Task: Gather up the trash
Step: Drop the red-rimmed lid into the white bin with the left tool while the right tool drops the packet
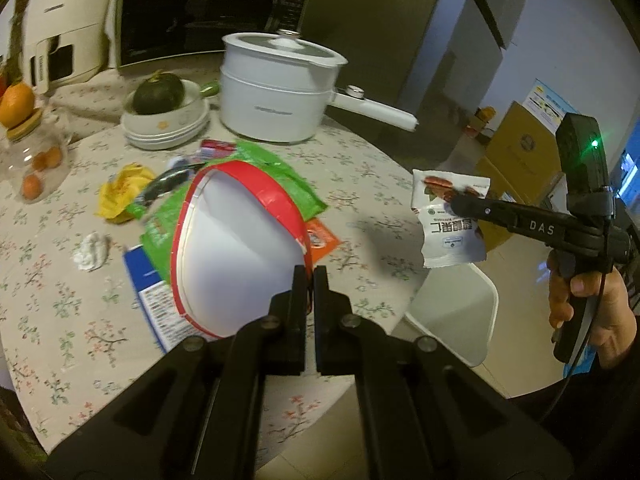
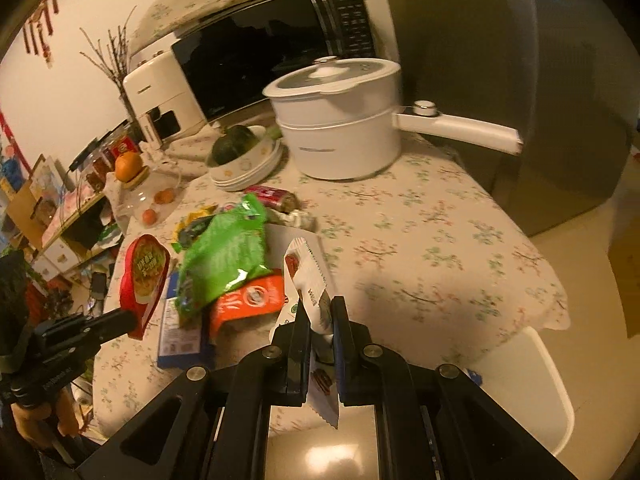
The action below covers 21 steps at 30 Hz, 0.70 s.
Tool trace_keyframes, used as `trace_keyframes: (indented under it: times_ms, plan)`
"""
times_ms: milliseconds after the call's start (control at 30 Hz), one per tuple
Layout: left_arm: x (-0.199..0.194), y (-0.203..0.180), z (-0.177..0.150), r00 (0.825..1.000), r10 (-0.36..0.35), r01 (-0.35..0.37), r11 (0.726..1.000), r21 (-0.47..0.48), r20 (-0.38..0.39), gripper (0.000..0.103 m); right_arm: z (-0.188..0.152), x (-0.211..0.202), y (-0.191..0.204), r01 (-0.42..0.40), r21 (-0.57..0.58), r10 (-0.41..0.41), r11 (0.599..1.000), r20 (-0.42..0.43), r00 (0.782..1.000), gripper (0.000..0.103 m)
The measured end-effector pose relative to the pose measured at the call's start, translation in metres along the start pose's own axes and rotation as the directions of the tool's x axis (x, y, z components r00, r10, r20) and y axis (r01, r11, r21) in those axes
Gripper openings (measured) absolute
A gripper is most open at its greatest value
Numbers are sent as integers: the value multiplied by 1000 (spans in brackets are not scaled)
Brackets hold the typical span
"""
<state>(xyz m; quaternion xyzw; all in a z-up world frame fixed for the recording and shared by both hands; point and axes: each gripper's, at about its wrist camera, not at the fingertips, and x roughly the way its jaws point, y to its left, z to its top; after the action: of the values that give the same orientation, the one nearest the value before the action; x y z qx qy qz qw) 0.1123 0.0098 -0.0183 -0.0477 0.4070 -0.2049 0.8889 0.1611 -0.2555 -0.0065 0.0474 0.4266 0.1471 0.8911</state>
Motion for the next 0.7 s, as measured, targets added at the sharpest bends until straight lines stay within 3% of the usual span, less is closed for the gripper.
trace_keyframes:
  times_ms: [700]
  plan:
    - [53,-118,5,989,-132,143,973,182,-72,3,-49,-52,-119,161,133,-158,978,-35,987,10]
